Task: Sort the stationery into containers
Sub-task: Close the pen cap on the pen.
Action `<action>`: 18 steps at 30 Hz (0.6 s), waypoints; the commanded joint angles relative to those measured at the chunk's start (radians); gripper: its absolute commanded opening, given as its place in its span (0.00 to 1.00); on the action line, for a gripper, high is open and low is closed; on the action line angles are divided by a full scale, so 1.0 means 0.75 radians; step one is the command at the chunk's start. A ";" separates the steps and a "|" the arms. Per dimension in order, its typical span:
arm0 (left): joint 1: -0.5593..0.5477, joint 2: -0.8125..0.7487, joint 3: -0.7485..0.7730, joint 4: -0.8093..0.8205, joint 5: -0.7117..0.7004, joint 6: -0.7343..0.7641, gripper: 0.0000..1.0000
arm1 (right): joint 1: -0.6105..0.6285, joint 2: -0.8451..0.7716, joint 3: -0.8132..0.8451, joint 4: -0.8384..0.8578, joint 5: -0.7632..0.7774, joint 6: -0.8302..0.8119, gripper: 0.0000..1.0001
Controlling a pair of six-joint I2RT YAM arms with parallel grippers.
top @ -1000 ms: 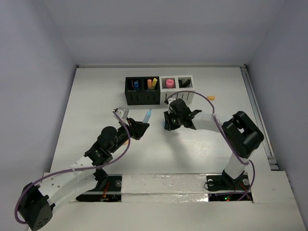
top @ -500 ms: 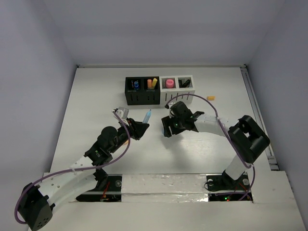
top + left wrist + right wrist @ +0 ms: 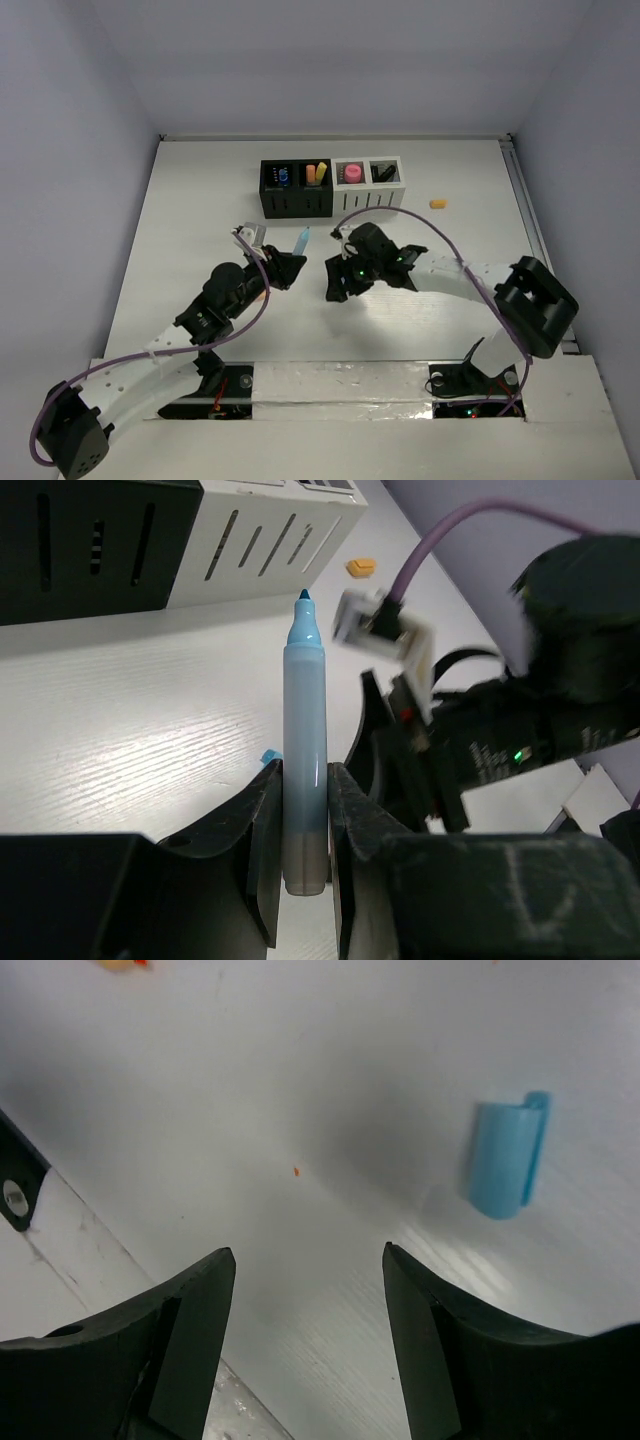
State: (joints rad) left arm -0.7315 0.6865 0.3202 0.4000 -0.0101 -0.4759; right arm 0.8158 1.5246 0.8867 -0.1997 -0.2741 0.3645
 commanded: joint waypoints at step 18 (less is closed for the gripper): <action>0.002 -0.028 0.045 0.046 -0.007 -0.002 0.00 | 0.027 0.215 -0.029 0.127 0.318 0.158 0.68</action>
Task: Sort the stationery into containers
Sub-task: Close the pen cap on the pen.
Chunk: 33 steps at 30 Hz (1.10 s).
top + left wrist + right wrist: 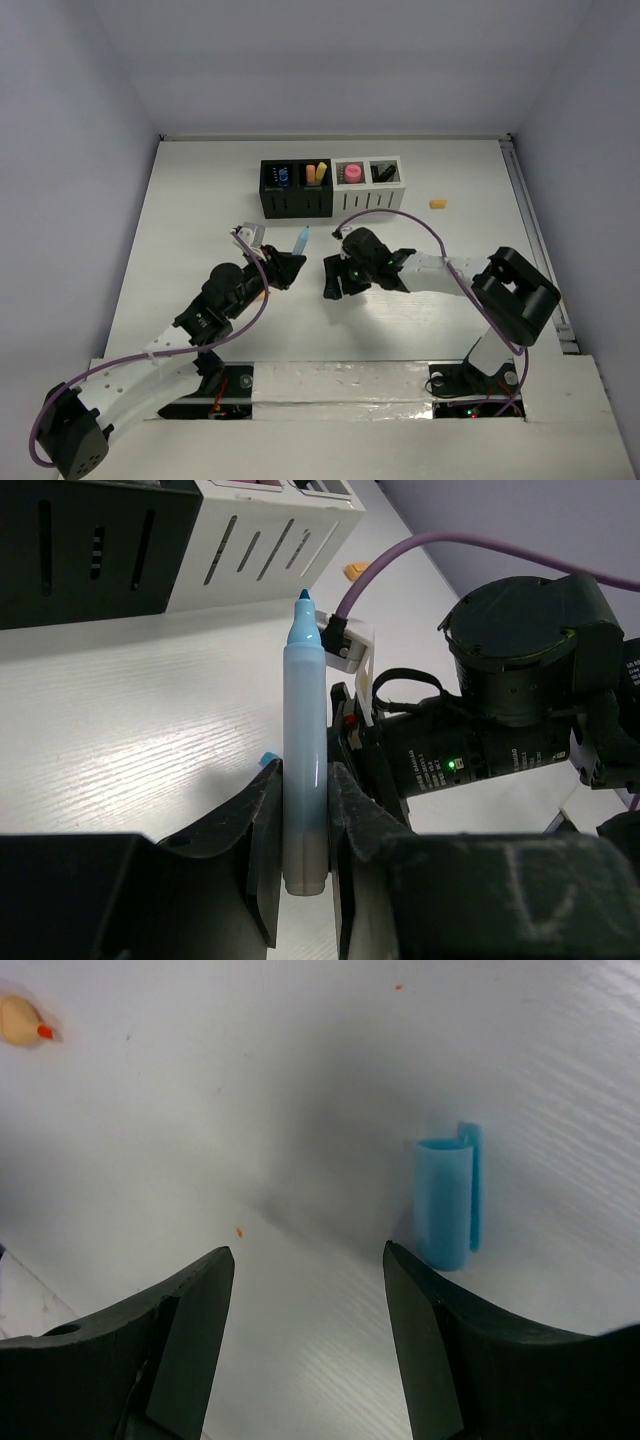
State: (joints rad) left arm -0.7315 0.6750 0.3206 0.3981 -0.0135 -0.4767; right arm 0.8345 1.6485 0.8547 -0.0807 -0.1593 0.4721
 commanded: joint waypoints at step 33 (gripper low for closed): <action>0.002 -0.006 0.033 0.062 0.000 0.001 0.00 | 0.002 0.299 0.368 -0.316 0.478 -0.061 0.57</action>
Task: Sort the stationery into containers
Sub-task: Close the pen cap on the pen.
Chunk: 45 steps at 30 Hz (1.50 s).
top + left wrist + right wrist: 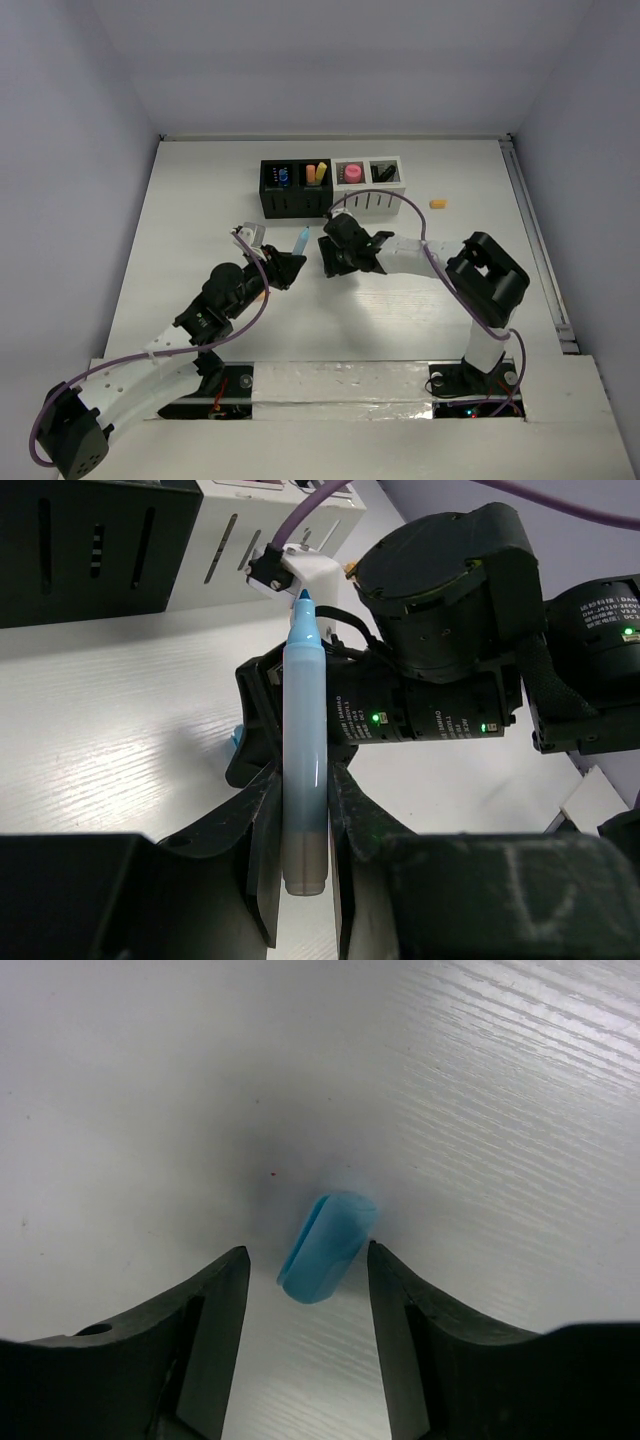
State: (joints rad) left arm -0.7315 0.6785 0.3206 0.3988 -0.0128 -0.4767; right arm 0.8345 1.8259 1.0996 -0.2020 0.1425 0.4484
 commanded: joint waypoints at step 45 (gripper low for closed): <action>0.002 -0.039 -0.037 0.204 0.129 -0.150 0.00 | -0.088 -0.548 -0.124 0.412 -0.126 0.091 0.00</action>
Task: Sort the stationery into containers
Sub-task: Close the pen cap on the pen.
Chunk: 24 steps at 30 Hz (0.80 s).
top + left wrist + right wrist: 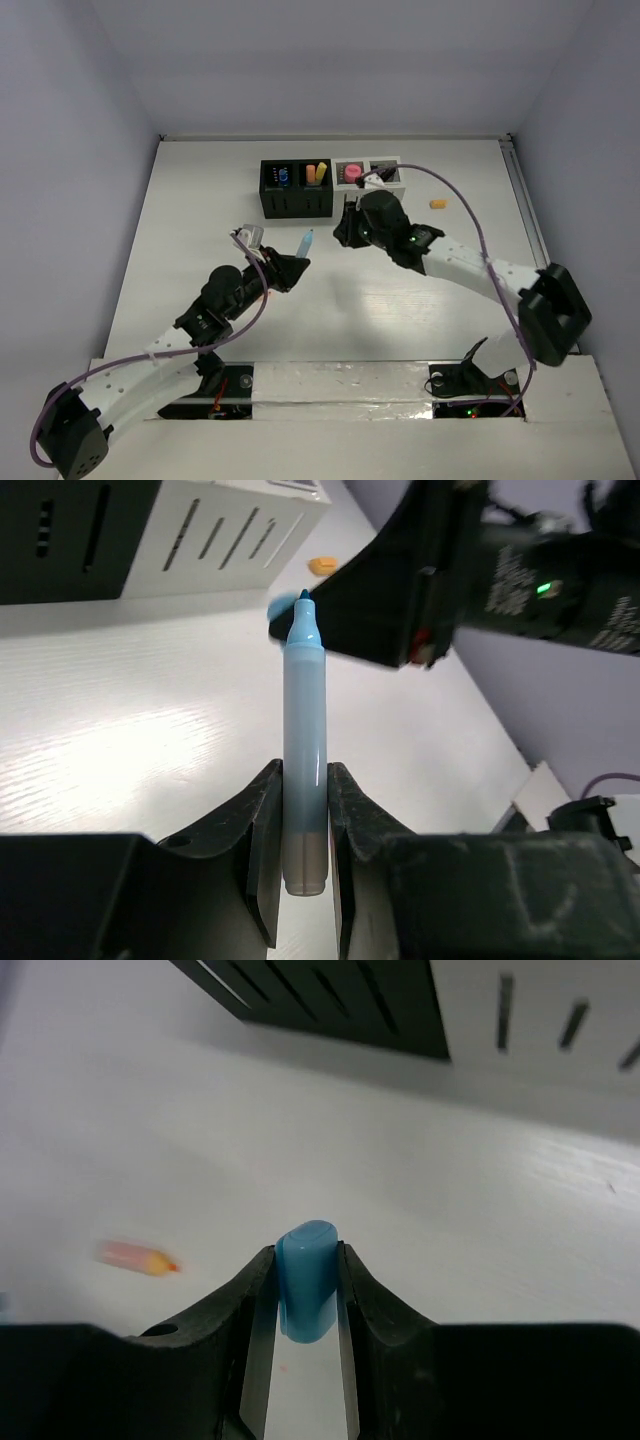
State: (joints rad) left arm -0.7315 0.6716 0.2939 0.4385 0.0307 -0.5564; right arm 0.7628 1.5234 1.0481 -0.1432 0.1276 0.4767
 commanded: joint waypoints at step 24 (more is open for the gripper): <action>0.002 -0.067 -0.013 0.614 0.294 -0.371 0.00 | 0.008 -0.334 -0.371 1.577 -0.442 0.530 0.00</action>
State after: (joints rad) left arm -0.7315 0.6407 0.2932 0.7616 0.2237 -0.8005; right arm 0.7628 1.2831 0.7868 0.8402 -0.1886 0.8192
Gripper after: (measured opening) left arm 0.159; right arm 0.324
